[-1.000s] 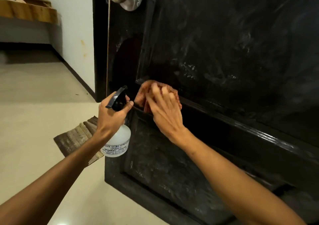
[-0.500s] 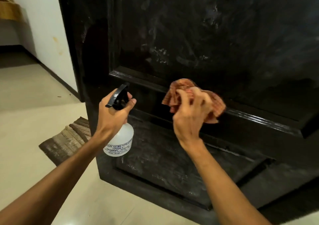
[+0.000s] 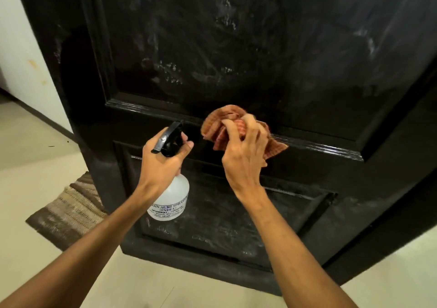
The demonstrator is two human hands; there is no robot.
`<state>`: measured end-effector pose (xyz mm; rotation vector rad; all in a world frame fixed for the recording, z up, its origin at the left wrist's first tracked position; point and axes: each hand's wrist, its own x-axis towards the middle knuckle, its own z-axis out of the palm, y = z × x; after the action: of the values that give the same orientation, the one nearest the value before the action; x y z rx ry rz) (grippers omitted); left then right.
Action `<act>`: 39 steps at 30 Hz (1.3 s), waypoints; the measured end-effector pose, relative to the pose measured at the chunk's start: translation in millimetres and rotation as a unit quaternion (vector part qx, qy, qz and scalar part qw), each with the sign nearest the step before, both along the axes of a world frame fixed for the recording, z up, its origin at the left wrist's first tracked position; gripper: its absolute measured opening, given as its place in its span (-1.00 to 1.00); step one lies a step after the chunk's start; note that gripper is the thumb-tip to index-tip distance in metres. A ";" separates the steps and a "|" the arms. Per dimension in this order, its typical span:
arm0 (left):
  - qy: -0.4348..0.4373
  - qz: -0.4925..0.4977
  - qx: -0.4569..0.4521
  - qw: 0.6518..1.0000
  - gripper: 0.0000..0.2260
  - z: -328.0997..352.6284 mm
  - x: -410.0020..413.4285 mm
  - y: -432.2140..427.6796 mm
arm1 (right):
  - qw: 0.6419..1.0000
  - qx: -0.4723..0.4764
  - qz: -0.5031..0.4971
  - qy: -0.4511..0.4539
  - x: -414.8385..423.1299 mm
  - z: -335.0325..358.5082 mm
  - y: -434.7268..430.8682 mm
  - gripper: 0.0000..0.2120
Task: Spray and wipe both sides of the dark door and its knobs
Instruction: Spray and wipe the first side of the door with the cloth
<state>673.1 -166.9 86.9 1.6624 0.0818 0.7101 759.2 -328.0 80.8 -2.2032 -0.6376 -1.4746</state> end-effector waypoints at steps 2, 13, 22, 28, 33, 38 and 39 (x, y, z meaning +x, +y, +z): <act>-0.002 -0.009 0.005 1.000 -0.92 5.0 2.6 -11.1 | 1.000 -0.007 0.004 -0.015 3.4 2.0 -14.0 -0.64; -0.002 -0.033 0.004 0.999 -0.90 12.3 1.1 -49.3 | 0.999 -0.032 0.006 -0.014 1.0 -0.3 -47.0 -0.62; -0.005 -0.107 0.007 0.994 -0.91 10.3 5.1 -113.9 | 0.962 0.239 -0.129 0.035 7.1 1.4 -141.3 -0.54; -0.004 -0.157 0.018 0.987 -0.88 8.5 16.0 -168.9 | 0.913 0.371 -0.163 0.041 -2.3 5.2 -208.7 -0.57; -0.018 -0.124 -0.002 0.992 -0.86 15.6 17.1 -175.1 | 0.987 0.152 -0.042 0.042 -5.5 3.6 -161.9 -0.57; -0.043 -0.069 -0.012 0.997 -0.85 35.6 10.3 -137.7 | 0.932 0.356 -0.073 -0.009 -0.6 30.9 -154.8 -0.52; -0.044 -0.060 -0.007 0.997 -0.85 40.1 8.8 -126.1 | 0.910 0.403 -0.099 -0.005 -0.6 39.9 -147.1 -0.46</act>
<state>681.9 -293.0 127.0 1.6056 -0.0749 0.6885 758.6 -475.1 120.7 -1.6217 0.2040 -1.4770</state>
